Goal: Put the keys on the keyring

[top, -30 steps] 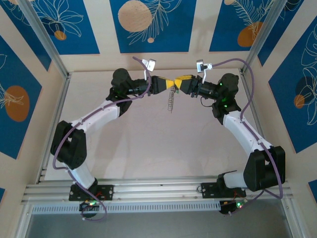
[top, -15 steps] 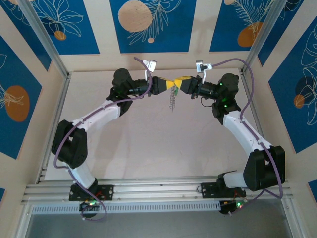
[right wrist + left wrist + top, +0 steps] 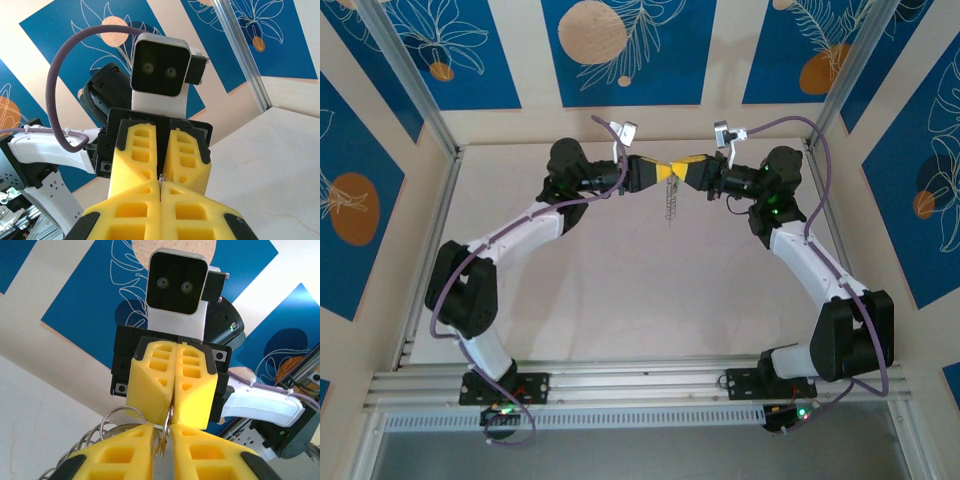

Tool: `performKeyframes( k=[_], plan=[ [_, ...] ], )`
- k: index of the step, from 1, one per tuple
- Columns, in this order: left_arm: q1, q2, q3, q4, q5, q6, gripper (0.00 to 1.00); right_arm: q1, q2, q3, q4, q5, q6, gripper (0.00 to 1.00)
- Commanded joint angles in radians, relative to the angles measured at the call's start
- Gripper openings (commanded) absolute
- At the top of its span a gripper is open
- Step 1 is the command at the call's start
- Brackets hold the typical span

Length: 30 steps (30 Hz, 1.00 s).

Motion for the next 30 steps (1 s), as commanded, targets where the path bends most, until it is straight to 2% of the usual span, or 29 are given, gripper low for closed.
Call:
performKeyframes(
  k=[1, 5, 9, 12, 14, 16, 22, 26, 30],
  plan=[
    [-0.006, -0.002, 0.05, 0.089, 0.026, 0.007, 0.21, -0.015, 0.017, -0.009, 0.004, -0.021, 0.004, 0.0],
    [-0.005, -0.008, 0.043, 0.096, 0.037, 0.01, 0.22, -0.024, 0.015, -0.012, -0.001, -0.019, 0.006, 0.0],
    [-0.004, -0.007, 0.046, 0.099, 0.057, 0.012, 0.18, -0.029, 0.013, -0.014, -0.004, -0.016, 0.007, 0.0],
    [-0.004, -0.002, 0.055, 0.098, 0.077, 0.012, 0.13, -0.029, 0.017, -0.009, -0.012, -0.024, 0.003, 0.0],
    [-0.004, 0.002, 0.062, 0.096, 0.091, 0.012, 0.04, -0.029, 0.019, -0.002, -0.024, -0.034, -0.004, 0.0],
    [-0.003, 0.006, 0.069, 0.093, 0.101, 0.013, 0.0, -0.029, 0.018, 0.005, -0.042, -0.044, -0.017, 0.0],
    [-0.001, 0.015, 0.096, 0.077, 0.149, 0.038, 0.0, -0.029, 0.013, 0.034, -0.126, -0.069, -0.076, 0.0],
    [0.008, 0.013, 0.114, 0.049, 0.181, 0.059, 0.13, -0.036, 0.01, 0.056, -0.187, -0.082, -0.115, 0.0],
    [0.017, 0.01, 0.136, -0.012, 0.22, 0.097, 0.16, -0.045, 0.013, 0.075, -0.224, -0.101, -0.141, 0.0]
  ],
)
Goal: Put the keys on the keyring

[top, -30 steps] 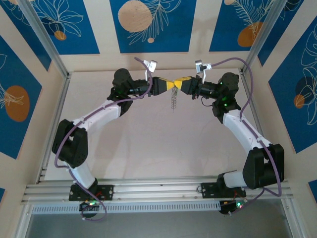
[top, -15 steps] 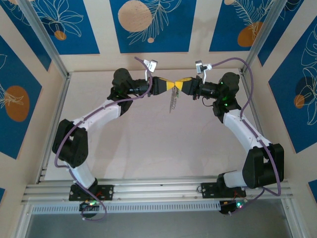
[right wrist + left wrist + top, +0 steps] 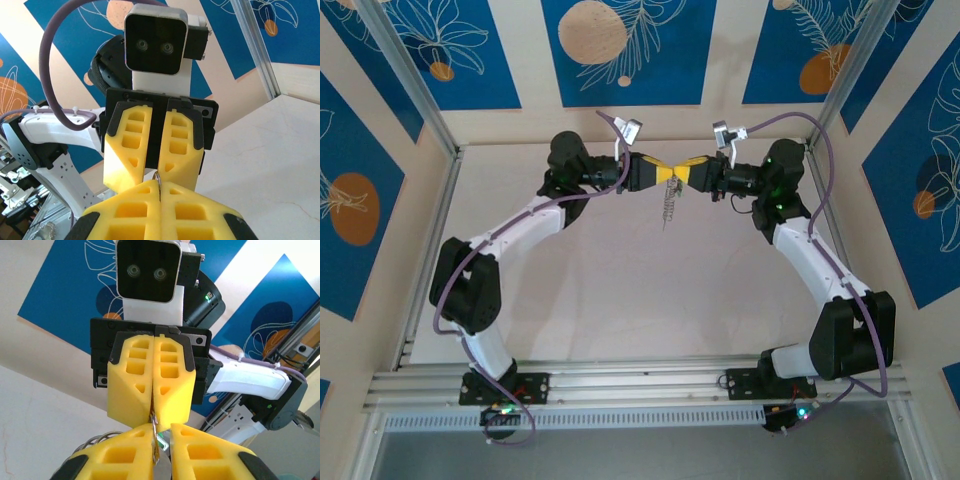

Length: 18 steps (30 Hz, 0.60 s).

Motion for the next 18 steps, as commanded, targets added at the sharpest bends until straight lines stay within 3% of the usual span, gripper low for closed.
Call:
performKeyframes(
  k=[1, 18],
  plan=[
    [0.007, -0.022, 0.065, 0.008, 0.097, 0.052, 0.17, -0.016, 0.008, 0.026, -0.097, -0.009, -0.056, 0.0],
    [0.02, 0.038, 0.125, 0.035, 0.205, -0.003, 0.1, -0.019, 0.014, 0.079, -0.289, -0.043, -0.205, 0.0]
  ],
)
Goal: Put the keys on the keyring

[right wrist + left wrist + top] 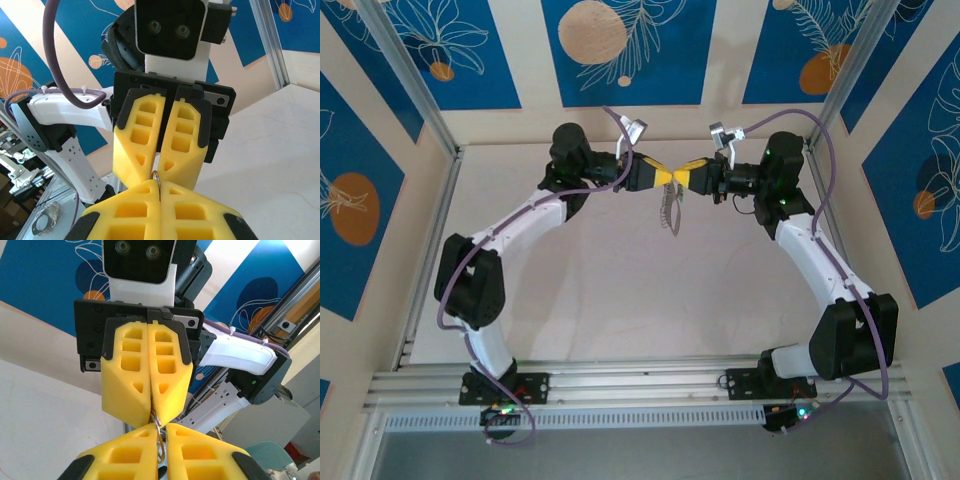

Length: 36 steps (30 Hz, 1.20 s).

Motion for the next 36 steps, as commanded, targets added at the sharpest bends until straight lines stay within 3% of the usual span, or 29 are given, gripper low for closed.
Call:
performKeyframes(
  k=[1, 4, 9, 10, 12, 15, 24, 36],
  plan=[
    [0.009, -0.002, 0.056, 0.093, 0.067, -0.011, 0.09, -0.016, 0.013, 0.022, -0.096, 0.02, -0.057, 0.0],
    [0.01, 0.006, 0.059, 0.09, 0.059, -0.011, 0.0, -0.016, 0.013, 0.023, -0.099, 0.017, -0.06, 0.0],
    [0.017, -0.004, 0.05, 0.031, 0.01, 0.047, 0.0, -0.017, 0.011, 0.035, -0.093, 0.022, -0.041, 0.0],
    [0.02, -0.012, 0.045, 0.0, -0.008, 0.076, 0.0, -0.021, 0.003, 0.033, -0.086, 0.036, -0.03, 0.03],
    [0.023, -0.038, 0.036, -0.083, -0.05, 0.159, 0.0, -0.039, -0.023, 0.007, -0.034, 0.072, 0.016, 0.27],
    [0.022, -0.079, 0.027, -0.199, -0.109, 0.27, 0.0, -0.069, -0.077, -0.052, 0.025, 0.142, 0.065, 0.39],
    [0.021, -0.125, -0.028, -0.158, -0.203, 0.248, 0.0, -0.038, -0.247, -0.269, 0.06, 0.468, 0.047, 0.47],
    [0.014, -0.133, -0.057, -0.055, -0.222, 0.158, 0.0, 0.13, -0.328, -0.302, 0.022, 0.637, -0.08, 0.5]
  ],
)
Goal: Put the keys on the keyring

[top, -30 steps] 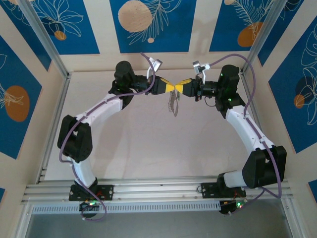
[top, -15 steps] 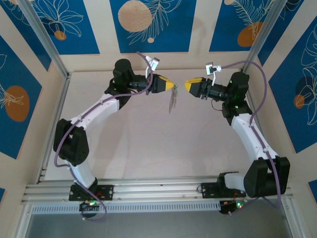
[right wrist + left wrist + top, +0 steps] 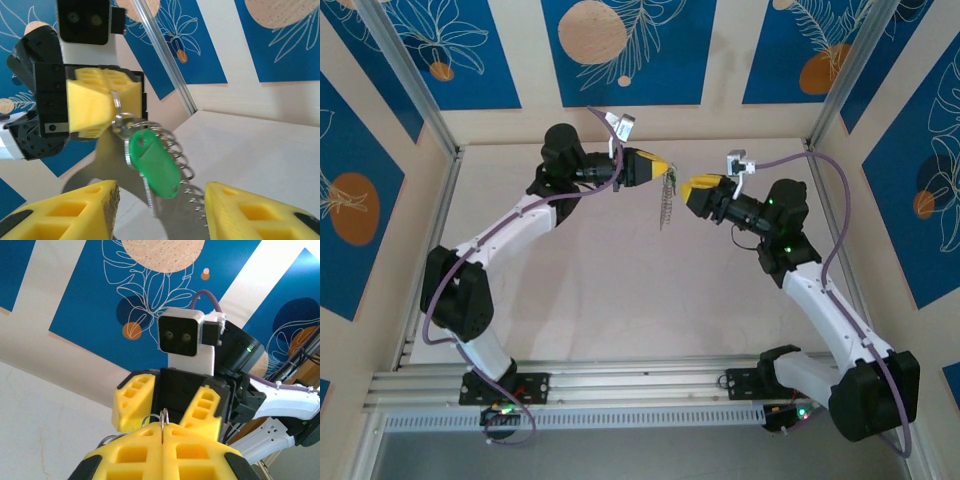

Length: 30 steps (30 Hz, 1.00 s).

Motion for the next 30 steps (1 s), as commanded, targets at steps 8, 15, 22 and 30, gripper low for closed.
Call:
performKeyframes(
  k=[8, 15, 22, 30],
  plan=[
    [-0.007, -0.023, 0.008, 0.082, 0.015, -0.031, 0.0, -0.038, 0.03, 0.049, 0.08, -0.029, 0.034, 0.5],
    [-0.01, 0.007, 0.021, 0.14, 0.083, -0.082, 0.0, -0.153, 0.159, 0.152, 0.187, -0.404, 0.187, 0.49],
    [-0.012, 0.044, 0.041, 0.243, 0.138, -0.179, 0.0, -0.183, 0.257, 0.237, 0.214, -0.62, 0.229, 0.48],
    [-0.013, 0.061, 0.054, 0.255, 0.149, -0.192, 0.0, -0.163, 0.295, 0.272, 0.2, -0.671, 0.218, 0.47]
  ],
)
